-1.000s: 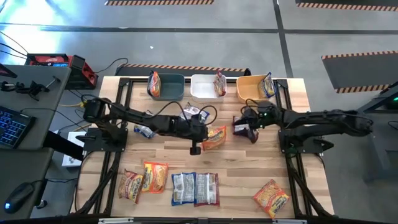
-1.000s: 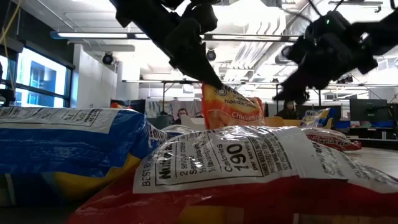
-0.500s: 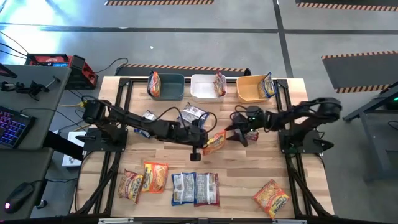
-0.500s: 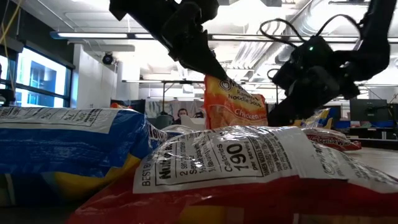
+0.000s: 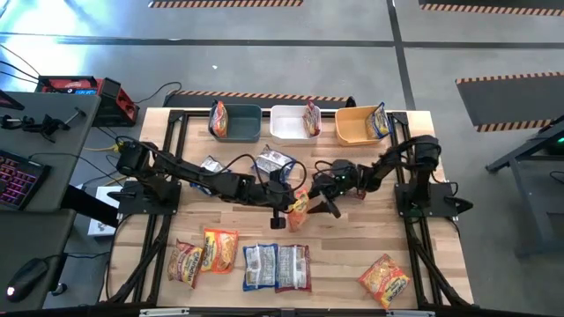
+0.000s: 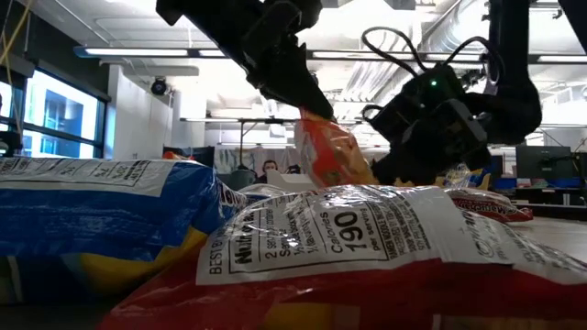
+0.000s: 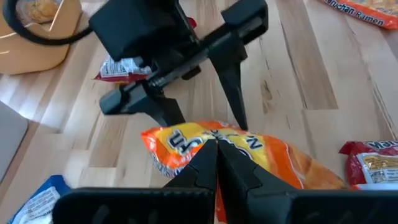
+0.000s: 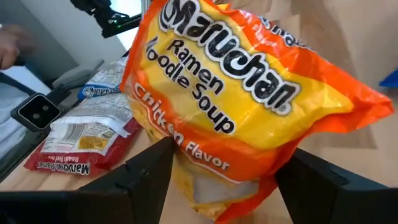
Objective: Sort Maruchan noodles
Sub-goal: Put the top orange noodle pack into the blue bin
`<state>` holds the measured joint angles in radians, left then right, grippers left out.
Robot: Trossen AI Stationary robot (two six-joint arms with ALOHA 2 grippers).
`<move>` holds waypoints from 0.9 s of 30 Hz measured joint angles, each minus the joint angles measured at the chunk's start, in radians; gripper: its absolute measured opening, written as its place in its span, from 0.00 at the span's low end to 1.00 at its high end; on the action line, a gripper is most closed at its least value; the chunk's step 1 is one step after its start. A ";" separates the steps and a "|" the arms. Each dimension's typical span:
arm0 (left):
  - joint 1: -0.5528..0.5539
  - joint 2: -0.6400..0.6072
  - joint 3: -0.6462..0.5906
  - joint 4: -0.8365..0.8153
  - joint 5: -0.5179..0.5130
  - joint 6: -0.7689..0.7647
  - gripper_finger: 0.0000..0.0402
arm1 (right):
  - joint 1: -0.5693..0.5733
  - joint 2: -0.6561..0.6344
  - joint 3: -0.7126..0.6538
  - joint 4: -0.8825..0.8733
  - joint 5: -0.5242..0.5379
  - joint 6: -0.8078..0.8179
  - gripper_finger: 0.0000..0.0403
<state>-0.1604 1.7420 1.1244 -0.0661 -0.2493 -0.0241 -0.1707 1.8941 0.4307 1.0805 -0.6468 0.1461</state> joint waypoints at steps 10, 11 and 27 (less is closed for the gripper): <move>0.000 0.000 0.000 -0.019 0.001 -0.074 0.00 | 0.015 0.010 0.021 0.027 0.053 0.012 0.24; 0.000 0.000 0.000 -0.019 0.000 -0.090 0.00 | 0.015 0.010 0.021 0.032 0.059 0.011 0.19; 0.075 -0.171 0.002 -0.281 0.140 -0.464 0.25 | 0.026 -0.112 0.021 -0.018 0.181 -0.193 0.00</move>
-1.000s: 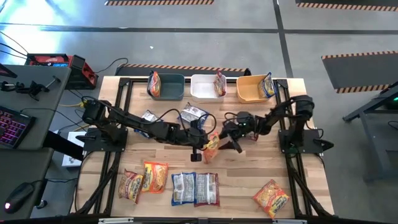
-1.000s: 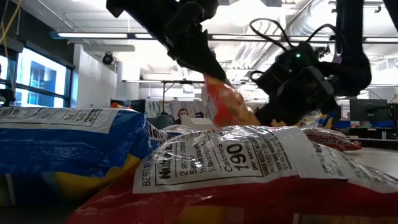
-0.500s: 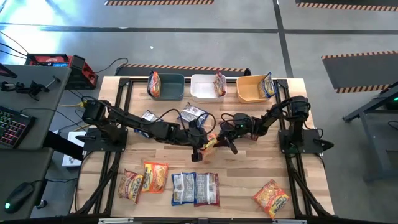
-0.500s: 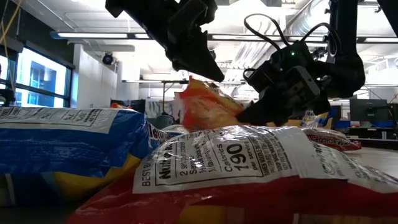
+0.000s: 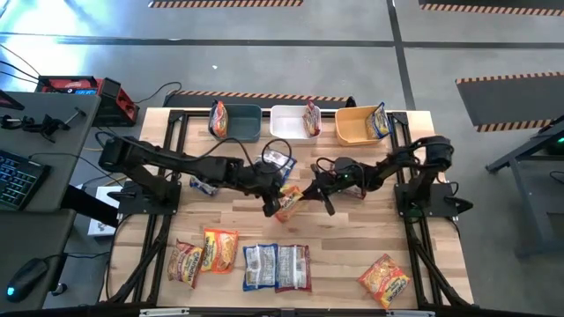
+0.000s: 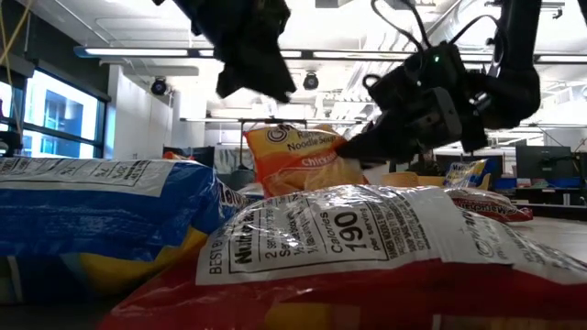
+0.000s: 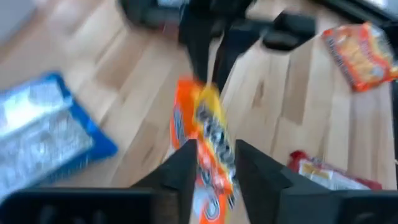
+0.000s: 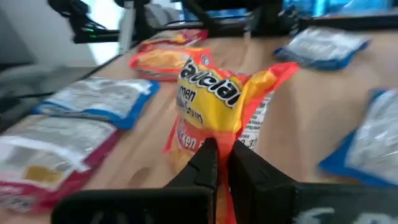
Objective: Sort Maruchan noodles
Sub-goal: Put the top orange noodle pack into the blue bin
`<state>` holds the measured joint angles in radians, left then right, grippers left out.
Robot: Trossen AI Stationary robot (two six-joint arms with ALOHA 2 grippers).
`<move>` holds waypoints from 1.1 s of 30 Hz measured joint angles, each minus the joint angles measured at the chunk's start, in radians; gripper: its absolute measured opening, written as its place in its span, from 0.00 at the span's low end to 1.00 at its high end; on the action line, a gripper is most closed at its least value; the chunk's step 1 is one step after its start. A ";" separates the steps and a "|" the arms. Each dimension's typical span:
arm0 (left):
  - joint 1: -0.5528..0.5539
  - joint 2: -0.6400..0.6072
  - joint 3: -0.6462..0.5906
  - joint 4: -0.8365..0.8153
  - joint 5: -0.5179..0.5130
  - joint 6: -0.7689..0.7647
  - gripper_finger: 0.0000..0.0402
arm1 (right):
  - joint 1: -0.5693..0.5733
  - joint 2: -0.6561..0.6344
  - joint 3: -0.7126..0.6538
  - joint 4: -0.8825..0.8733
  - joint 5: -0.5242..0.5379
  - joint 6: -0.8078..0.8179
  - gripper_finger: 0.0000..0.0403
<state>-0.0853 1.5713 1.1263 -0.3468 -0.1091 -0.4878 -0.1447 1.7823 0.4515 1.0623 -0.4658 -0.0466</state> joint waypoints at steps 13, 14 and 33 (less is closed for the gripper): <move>0.021 0.094 -0.001 0.016 0.064 -0.053 0.66 | 0.095 -0.102 0.013 -0.155 0.193 -0.149 0.00; 0.023 0.105 -0.001 0.026 0.077 -0.051 0.67 | 0.098 -0.102 0.016 -0.160 0.199 -0.150 0.00; 0.014 0.185 -0.003 0.083 0.142 0.036 0.66 | 0.107 -0.101 0.066 -0.202 0.230 -0.180 0.00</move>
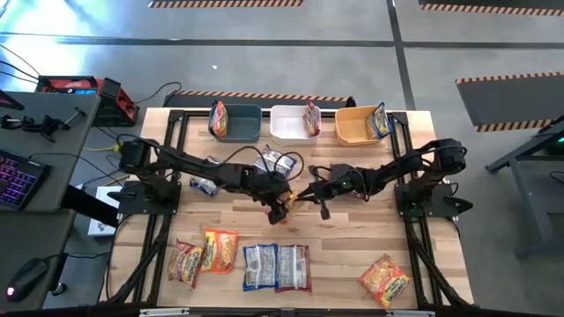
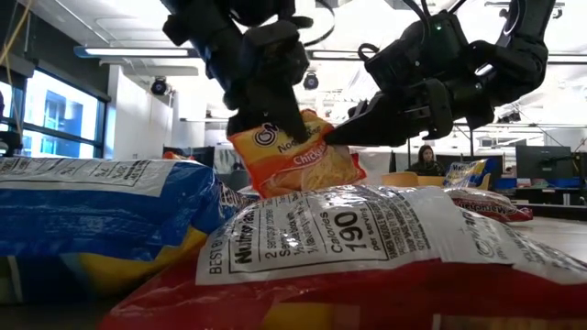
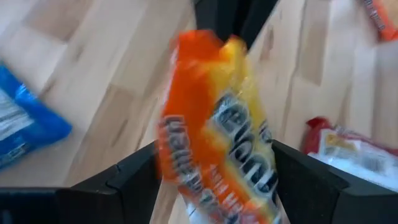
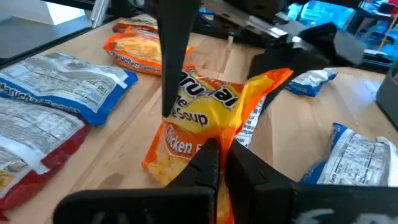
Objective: Sort Maruchan noodles
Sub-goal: Put the top orange noodle pack into the blue bin
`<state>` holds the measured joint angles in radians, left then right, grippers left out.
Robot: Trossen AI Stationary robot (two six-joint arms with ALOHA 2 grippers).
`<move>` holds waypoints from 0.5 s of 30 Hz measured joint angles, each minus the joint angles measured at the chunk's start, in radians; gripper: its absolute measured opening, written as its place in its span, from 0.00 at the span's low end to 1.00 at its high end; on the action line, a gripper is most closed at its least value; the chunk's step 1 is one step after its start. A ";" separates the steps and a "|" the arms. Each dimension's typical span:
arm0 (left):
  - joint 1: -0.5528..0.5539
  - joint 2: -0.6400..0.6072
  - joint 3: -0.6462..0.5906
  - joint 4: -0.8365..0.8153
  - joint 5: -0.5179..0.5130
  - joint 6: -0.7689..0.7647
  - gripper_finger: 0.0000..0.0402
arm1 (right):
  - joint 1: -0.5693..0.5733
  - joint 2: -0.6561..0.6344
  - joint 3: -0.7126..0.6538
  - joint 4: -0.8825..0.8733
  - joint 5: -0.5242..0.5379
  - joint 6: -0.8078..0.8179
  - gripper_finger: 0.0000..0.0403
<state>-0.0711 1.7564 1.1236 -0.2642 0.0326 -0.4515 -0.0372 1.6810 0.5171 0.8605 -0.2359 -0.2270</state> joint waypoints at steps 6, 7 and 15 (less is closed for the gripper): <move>-0.017 0.040 0.002 0.026 0.011 0.007 0.66 | 0.000 0.000 0.000 -0.001 0.001 0.001 0.00; -0.017 0.039 0.002 0.026 0.011 0.012 0.65 | 0.000 0.000 0.000 0.001 0.001 0.001 0.00; -0.013 0.038 0.002 0.025 -0.004 0.027 0.45 | 0.000 0.000 0.000 0.004 0.001 0.009 0.00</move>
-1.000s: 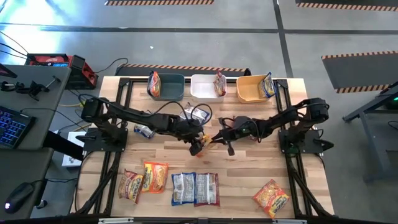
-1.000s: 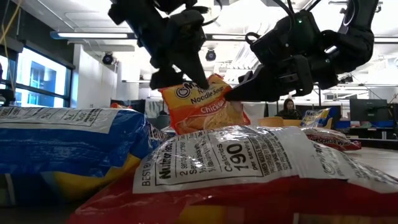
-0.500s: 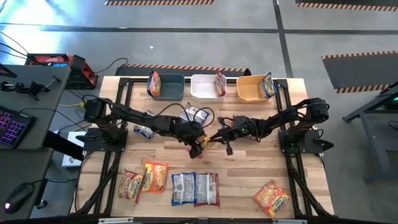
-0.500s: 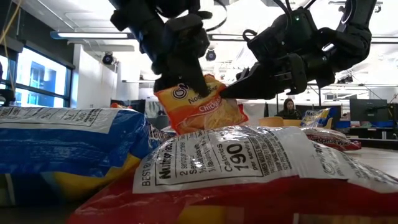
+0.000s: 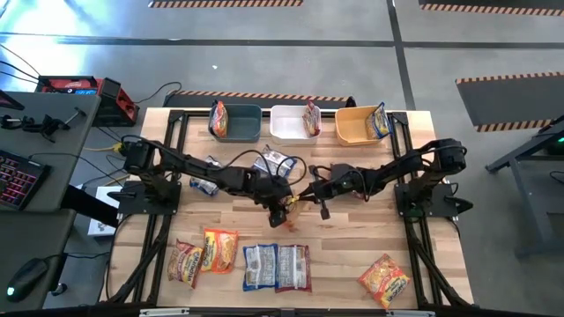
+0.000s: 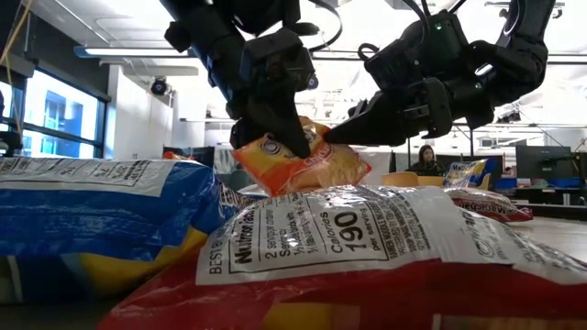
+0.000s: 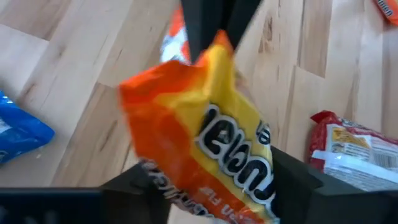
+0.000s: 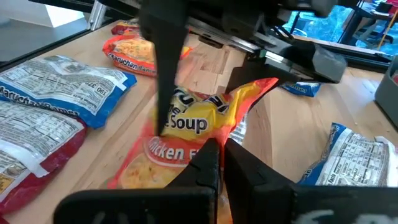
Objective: Sort Maruchan noodles
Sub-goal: Put the top orange noodle pack into the blue bin
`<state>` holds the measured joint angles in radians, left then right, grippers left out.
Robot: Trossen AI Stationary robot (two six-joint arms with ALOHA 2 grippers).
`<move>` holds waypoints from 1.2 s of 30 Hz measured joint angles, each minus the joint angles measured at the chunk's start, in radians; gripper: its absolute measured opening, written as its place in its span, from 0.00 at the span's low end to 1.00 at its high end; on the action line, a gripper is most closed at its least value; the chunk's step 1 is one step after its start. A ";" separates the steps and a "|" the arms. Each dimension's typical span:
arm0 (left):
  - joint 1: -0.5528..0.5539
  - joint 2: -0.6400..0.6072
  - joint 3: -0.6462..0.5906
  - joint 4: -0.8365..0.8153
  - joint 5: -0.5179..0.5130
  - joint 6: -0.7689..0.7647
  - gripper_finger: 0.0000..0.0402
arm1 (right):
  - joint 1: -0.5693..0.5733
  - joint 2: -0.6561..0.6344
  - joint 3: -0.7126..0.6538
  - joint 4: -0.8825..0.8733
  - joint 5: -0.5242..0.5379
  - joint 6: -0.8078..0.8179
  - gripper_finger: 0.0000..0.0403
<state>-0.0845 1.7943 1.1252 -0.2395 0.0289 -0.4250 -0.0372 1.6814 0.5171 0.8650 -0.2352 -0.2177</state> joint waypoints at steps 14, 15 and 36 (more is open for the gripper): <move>0.084 -0.119 0.000 -0.214 0.044 0.012 0.26 | -0.003 -0.008 0.002 0.015 0.184 0.123 0.01; 0.099 -0.142 0.000 -0.249 0.046 0.012 0.26 | -0.003 -0.007 0.001 0.005 0.208 0.119 0.01; 0.811 -0.141 0.396 -0.975 -0.062 0.169 0.26 | -0.021 -0.007 0.001 -0.046 0.234 0.113 0.00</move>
<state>0.7269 1.6536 1.5208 -1.2150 -0.0333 -0.2564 -0.0582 1.6741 0.5179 0.8195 -0.0015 -0.1051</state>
